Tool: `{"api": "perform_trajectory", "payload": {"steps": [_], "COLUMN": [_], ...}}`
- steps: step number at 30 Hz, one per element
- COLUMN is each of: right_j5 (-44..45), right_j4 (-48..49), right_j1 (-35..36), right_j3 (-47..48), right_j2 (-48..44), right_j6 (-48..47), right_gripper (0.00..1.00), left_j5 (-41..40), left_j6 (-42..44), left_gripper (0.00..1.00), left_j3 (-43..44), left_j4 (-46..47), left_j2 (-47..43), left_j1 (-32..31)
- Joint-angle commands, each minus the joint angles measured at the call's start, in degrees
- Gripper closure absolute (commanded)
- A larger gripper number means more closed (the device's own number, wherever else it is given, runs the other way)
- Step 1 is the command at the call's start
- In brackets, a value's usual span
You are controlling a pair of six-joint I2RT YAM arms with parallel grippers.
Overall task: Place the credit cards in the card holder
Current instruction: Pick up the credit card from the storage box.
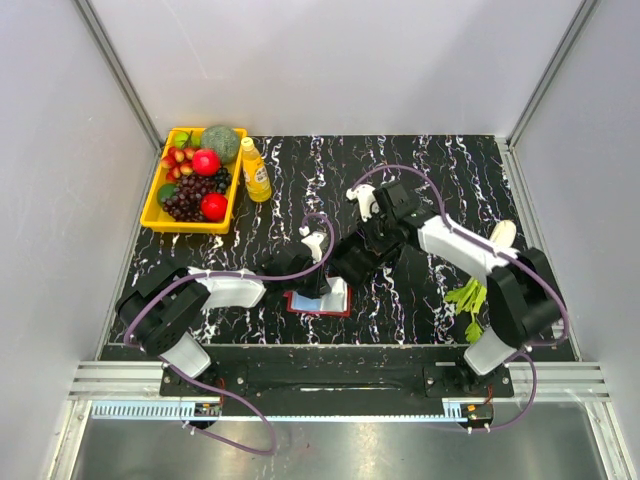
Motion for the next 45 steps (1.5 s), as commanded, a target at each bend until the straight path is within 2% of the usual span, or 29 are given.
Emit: {"api": "perform_trajectory", "payload": {"steps": [1,9,16,21,23,28,36,45], "right_j5": [7.09,15.26,21.94,20.81,17.66,16.94,15.53,17.55], "right_j4": [7.74,15.03,19.77,32.32,36.98,46.57,48.09,37.29], "right_j1": [2.67,7.33,10.4,14.27,15.33,16.3,19.28,27.28], "right_j3": [-4.16,-12.33,-14.89,-24.09,-28.41,-37.64,-40.55,-35.64], "right_j2": [-8.48,-11.83,-13.58,-20.34,-24.55,-32.03,-39.95,-47.07], "right_j6": [-4.98,-9.55,-12.01,-21.14,-25.1,-32.93,-43.38,-52.45], "right_gripper": [1.0,1.0,1.0,1.0,1.0,1.0,1.0,1.0], "left_j5": [0.17,0.17,0.08,-0.53,-0.8,-2.46,-3.26,-2.91], "left_j6": [0.17,0.08,0.08,0.08,-0.18,-0.88,-2.91,-3.0], "left_gripper": [1.0,1.0,1.0,1.0,1.0,1.0,1.0,1.0], "left_j3": [1.36,1.45,1.54,1.54,1.37,0.58,-0.57,-0.48], "left_j4": [1.11,1.03,0.85,0.67,0.67,1.29,2.78,2.26], "left_j2": [0.49,0.75,0.58,0.23,0.05,-1.17,-1.88,-2.32], "left_j1": [0.21,0.21,0.21,0.3,0.21,0.21,1.09,1.79]}}
